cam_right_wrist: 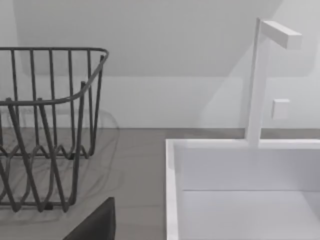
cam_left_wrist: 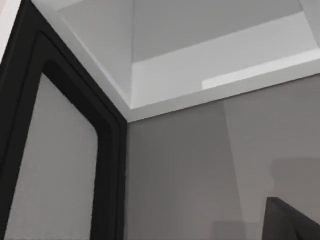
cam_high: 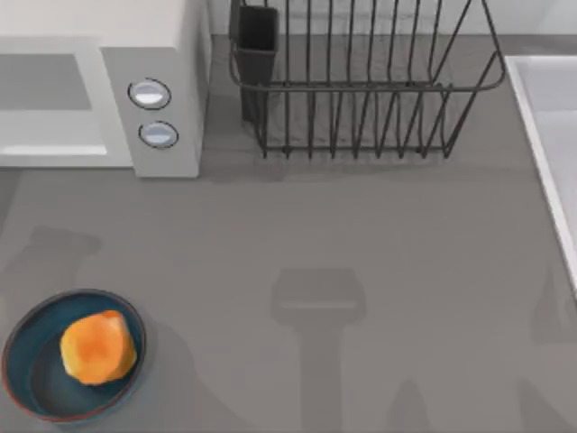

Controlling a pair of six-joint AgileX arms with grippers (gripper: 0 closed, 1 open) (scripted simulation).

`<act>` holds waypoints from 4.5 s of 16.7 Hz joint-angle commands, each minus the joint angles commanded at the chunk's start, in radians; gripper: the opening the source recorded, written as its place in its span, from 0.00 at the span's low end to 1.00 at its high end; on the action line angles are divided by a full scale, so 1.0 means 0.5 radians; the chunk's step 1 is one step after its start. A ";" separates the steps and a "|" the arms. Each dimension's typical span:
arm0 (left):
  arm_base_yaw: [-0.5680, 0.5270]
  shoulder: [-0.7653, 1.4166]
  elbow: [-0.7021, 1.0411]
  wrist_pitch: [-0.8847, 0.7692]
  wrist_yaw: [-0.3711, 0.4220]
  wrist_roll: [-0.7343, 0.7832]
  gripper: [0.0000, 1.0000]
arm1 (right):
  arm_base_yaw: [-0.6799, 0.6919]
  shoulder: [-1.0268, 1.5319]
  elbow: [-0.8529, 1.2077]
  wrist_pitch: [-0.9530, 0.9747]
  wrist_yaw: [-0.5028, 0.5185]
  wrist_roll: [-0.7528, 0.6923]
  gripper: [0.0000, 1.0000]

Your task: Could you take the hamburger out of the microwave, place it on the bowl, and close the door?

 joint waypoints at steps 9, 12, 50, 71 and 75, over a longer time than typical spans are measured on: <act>1.420 1.484 1.028 -0.336 1.123 0.803 0.00 | 0.000 0.000 0.000 0.000 0.000 0.000 1.00; 1.785 1.873 1.304 -0.433 1.402 0.996 0.00 | 0.000 0.000 0.000 0.000 0.000 0.000 1.00; 1.827 1.923 0.325 0.573 1.524 0.831 0.00 | 0.000 0.000 0.000 0.000 0.000 0.000 1.00; 1.192 1.272 -0.267 0.796 1.151 0.212 0.00 | 0.000 0.000 0.000 0.000 0.000 0.000 1.00; 0.888 1.156 -0.342 0.808 0.944 -0.022 0.00 | 0.000 0.000 0.000 0.000 0.000 0.000 1.00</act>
